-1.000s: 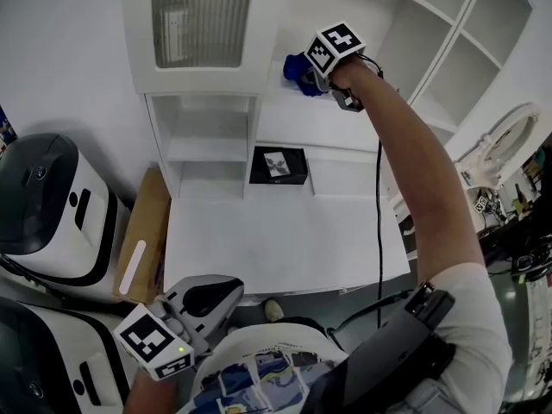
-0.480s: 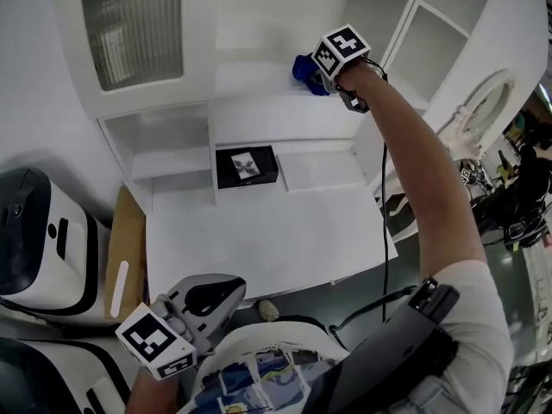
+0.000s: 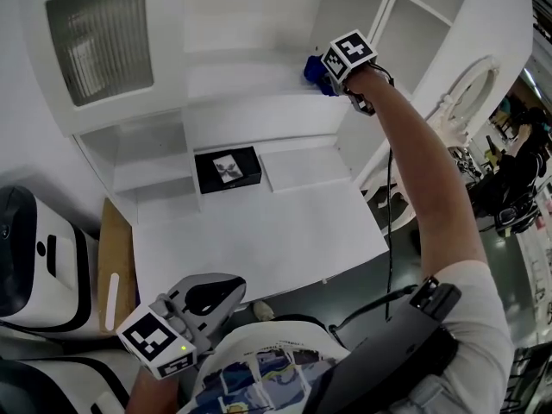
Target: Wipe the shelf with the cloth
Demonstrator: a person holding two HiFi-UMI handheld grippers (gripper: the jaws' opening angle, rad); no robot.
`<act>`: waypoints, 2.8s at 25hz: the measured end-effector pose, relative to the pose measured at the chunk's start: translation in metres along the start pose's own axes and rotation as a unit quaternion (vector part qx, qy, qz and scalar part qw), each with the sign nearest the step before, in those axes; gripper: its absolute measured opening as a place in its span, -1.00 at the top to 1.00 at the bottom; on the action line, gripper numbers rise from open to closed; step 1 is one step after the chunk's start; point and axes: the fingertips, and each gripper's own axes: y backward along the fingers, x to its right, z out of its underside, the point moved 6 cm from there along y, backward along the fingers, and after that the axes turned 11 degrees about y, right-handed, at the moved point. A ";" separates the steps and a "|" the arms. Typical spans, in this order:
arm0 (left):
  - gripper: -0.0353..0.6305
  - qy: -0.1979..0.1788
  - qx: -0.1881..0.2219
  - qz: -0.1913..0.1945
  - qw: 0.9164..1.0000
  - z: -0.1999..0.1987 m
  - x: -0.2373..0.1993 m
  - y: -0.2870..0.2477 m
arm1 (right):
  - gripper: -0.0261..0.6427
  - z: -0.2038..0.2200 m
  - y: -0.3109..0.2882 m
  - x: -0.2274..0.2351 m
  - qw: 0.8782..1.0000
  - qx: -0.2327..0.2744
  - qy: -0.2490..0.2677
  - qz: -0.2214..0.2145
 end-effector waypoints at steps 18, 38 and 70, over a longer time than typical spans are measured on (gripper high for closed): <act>0.86 -0.002 -0.001 0.003 1.000 0.008 0.014 0.012 | 0.73 0.055 0.025 0.000 0.998 -0.002 0.003 0.064; 0.86 -0.013 -0.010 -0.052 0.999 0.037 0.038 0.042 | 0.72 0.186 0.093 -0.156 0.979 0.184 -0.093 -0.002; 0.86 0.026 -0.068 -0.173 0.982 0.223 0.222 -0.024 | 0.72 0.474 0.220 -0.440 0.937 0.266 -0.096 -0.203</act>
